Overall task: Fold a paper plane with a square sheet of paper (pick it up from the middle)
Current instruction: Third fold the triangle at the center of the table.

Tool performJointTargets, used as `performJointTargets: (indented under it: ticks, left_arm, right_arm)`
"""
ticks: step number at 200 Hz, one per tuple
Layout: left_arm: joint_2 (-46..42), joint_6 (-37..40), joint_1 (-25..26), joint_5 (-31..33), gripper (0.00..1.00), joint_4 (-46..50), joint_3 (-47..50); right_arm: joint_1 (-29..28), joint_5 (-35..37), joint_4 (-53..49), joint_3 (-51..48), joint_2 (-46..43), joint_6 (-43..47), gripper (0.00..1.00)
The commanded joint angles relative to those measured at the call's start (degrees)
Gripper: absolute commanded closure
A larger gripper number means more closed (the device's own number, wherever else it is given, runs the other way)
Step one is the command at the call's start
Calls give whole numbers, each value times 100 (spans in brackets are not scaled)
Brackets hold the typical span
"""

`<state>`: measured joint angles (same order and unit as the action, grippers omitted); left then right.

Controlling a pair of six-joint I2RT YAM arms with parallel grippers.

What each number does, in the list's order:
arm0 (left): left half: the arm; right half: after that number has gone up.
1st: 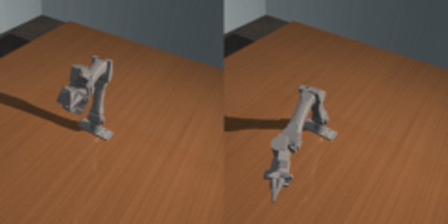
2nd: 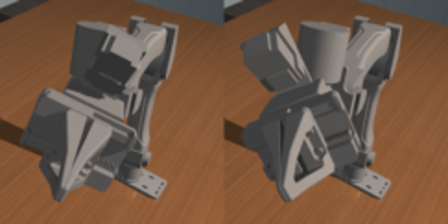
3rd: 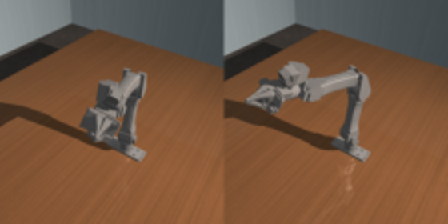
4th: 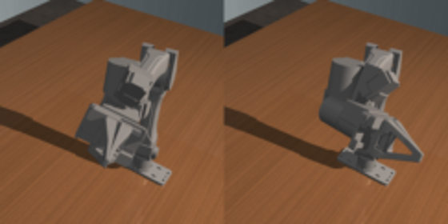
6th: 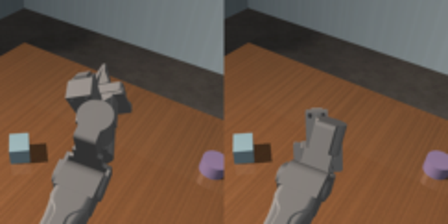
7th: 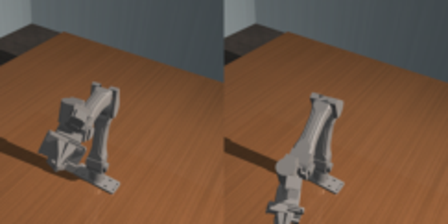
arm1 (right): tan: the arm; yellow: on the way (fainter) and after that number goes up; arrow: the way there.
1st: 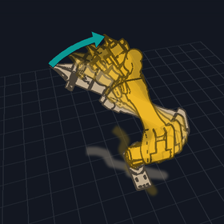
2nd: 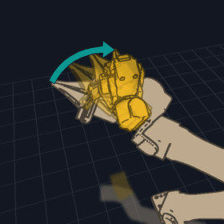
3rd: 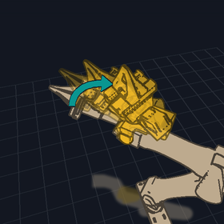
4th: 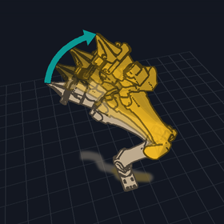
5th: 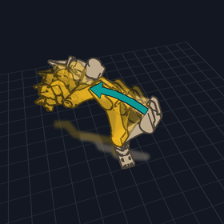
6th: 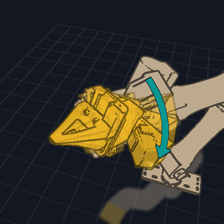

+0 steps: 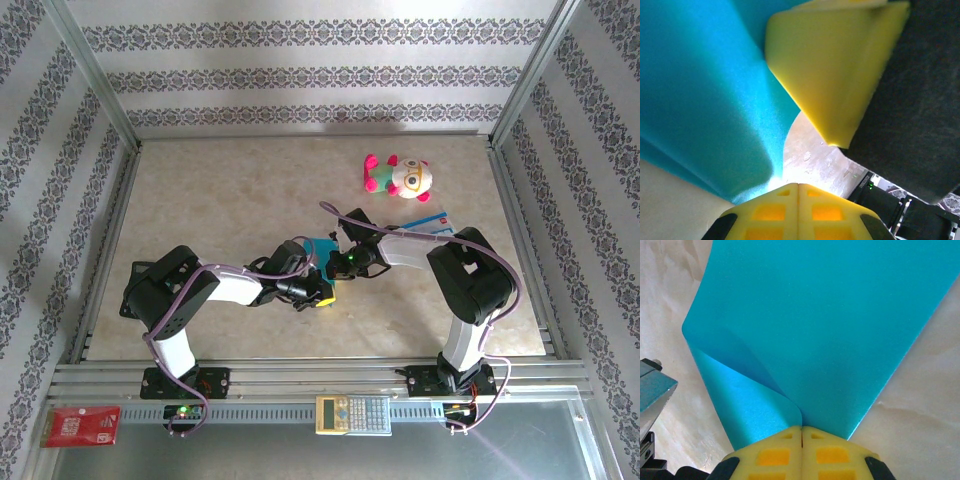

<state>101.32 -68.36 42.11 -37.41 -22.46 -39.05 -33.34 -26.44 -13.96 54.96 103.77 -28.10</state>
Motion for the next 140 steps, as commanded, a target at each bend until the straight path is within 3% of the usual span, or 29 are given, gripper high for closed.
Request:
performJointTargets:
  ticks: [1,46,140]
  left_arm:
    - [150,246,105,55,95,292,-141]
    - [274,498,167,243,96,795,-182]
    - [-479,409,-70,513,92,379,14]
  right_arm:
    - [23,204,-134,-196,267,59,96]
    - [12,209,-72,-279,267,23,97]
    - [3,209,-16,-384,241,-12,98]
